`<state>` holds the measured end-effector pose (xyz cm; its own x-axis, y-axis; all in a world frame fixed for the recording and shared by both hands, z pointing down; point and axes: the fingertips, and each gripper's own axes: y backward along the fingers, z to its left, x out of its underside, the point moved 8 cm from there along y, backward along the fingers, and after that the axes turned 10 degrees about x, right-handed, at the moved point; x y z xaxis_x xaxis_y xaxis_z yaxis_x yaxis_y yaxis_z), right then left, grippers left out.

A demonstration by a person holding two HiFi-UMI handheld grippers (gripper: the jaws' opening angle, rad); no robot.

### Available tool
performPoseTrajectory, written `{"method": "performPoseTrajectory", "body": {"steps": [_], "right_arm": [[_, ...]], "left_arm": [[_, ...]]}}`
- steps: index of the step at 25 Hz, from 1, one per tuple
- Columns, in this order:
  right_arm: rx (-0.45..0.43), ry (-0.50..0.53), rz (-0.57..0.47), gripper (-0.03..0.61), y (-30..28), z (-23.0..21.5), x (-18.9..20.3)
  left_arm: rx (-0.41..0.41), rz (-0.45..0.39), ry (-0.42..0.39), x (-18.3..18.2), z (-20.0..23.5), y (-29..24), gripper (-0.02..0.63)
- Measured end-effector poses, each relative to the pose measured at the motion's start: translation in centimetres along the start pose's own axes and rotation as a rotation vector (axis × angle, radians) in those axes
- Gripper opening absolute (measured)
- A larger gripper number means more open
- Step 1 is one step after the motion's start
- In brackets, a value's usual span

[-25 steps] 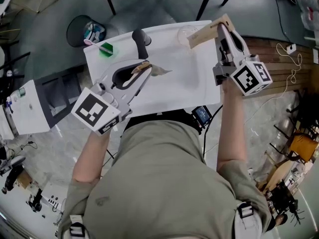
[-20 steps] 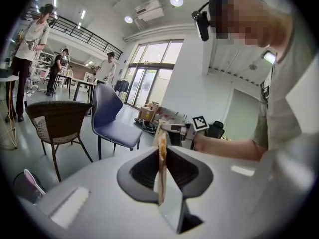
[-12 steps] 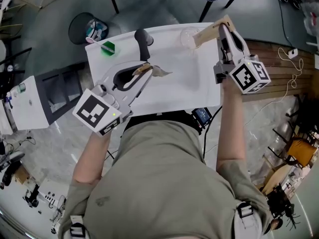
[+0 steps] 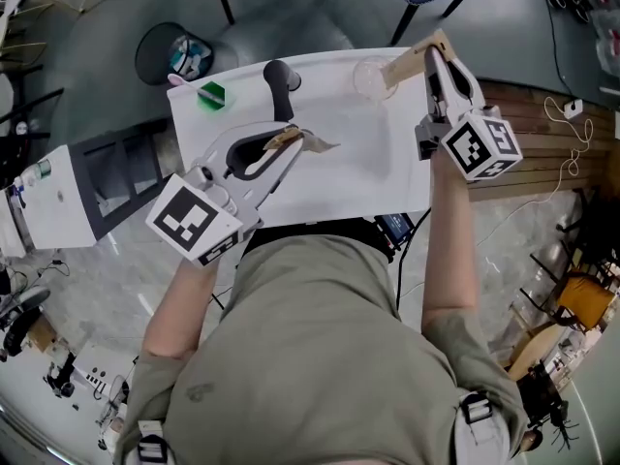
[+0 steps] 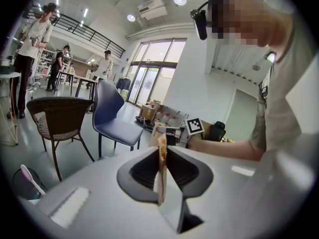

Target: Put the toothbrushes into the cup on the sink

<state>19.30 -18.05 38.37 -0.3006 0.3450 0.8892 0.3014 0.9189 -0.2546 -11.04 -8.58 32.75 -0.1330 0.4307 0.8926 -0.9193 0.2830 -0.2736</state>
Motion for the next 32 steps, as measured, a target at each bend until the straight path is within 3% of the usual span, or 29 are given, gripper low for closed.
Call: {"method": "performPoseTrajectory", "body": {"steps": [32], "right_arm": [[-0.001, 0.056, 0.022, 0.014, -1.7, 1.1, 2.7]], "left_arm": [[0.018, 0.032, 0.038, 0.4, -0.1, -0.2, 0.048]]}}
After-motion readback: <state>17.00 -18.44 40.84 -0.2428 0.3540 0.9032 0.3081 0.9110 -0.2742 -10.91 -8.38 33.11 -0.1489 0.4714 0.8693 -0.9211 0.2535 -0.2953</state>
